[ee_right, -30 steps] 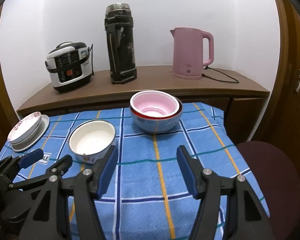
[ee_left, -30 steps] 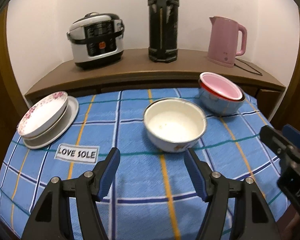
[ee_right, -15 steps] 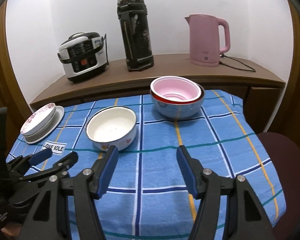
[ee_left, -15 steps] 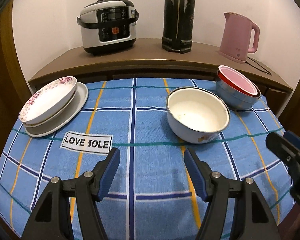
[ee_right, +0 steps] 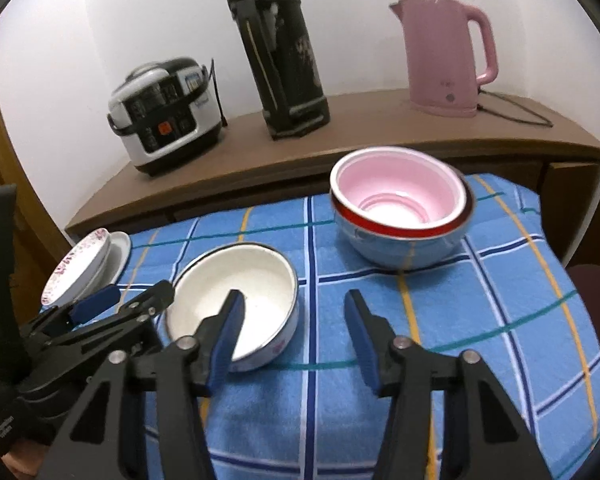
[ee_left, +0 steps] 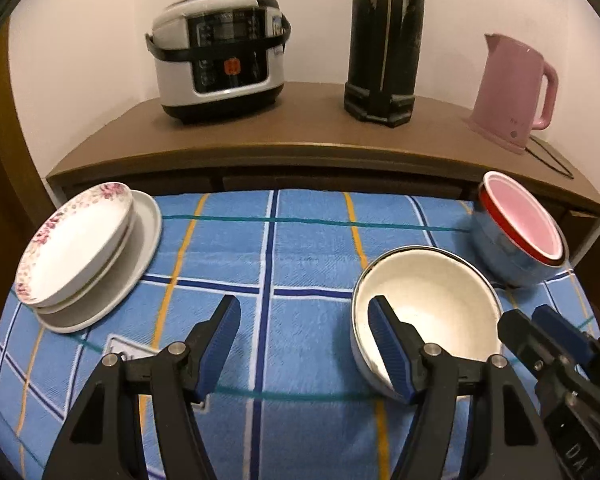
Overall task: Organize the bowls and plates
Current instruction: 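Close the right gripper on the rim of the white enamel bowl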
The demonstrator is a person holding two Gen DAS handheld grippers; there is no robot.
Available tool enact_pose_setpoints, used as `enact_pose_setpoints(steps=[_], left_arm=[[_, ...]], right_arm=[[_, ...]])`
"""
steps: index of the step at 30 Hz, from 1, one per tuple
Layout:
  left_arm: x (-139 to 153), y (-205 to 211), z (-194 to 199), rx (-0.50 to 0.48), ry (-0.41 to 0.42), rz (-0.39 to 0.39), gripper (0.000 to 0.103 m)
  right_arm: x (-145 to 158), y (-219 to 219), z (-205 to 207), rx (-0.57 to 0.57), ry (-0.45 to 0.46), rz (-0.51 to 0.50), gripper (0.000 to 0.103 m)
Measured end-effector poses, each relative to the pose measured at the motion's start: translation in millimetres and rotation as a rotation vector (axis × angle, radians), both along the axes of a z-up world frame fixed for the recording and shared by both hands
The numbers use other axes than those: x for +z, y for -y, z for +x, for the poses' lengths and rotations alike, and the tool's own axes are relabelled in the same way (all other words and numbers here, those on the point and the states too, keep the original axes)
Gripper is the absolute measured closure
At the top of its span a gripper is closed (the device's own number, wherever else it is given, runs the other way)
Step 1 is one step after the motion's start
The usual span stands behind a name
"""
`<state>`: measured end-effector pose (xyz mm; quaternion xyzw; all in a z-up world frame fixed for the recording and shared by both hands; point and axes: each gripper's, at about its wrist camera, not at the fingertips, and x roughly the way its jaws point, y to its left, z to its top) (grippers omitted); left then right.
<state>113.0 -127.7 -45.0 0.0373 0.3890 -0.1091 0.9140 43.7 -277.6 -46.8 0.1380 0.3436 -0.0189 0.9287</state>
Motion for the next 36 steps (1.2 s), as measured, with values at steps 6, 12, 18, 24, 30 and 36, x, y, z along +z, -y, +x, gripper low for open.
enact_pose_setpoints(steps=[6, 12, 18, 24, 30, 36], left_arm=[[-10.2, 13.0, 16.0, -0.004, -0.005, 0.032, 0.035], [-18.4, 21.0, 23.8, -0.018, -0.026, 0.030, 0.055], [-23.5, 23.1, 27.1, -0.029, -0.046, 0.000, 0.072], [-24.7, 22.1, 27.8, -0.053, -0.061, -0.049, 0.089], [-22.2, 15.7, 25.9, -0.064, -0.075, -0.125, 0.092], [-26.5, 19.0, 28.2, -0.058, -0.086, -0.106, 0.092]], right_arm=[[-13.4, 4.6, 18.4, -0.011, -0.032, 0.018, 0.067], [-22.8, 6.1, 30.7, -0.012, -0.052, 0.044, 0.076], [-23.2, 1.3, 36.9, -0.014, -0.050, 0.037, 0.079], [-22.2, 2.0, 40.2, -0.003, -0.050, 0.066, 0.087], [-22.8, 3.0, 39.3, 0.017, -0.063, 0.096, 0.096], [-20.9, -0.3, 39.3, 0.016, -0.066, 0.097, 0.093]])
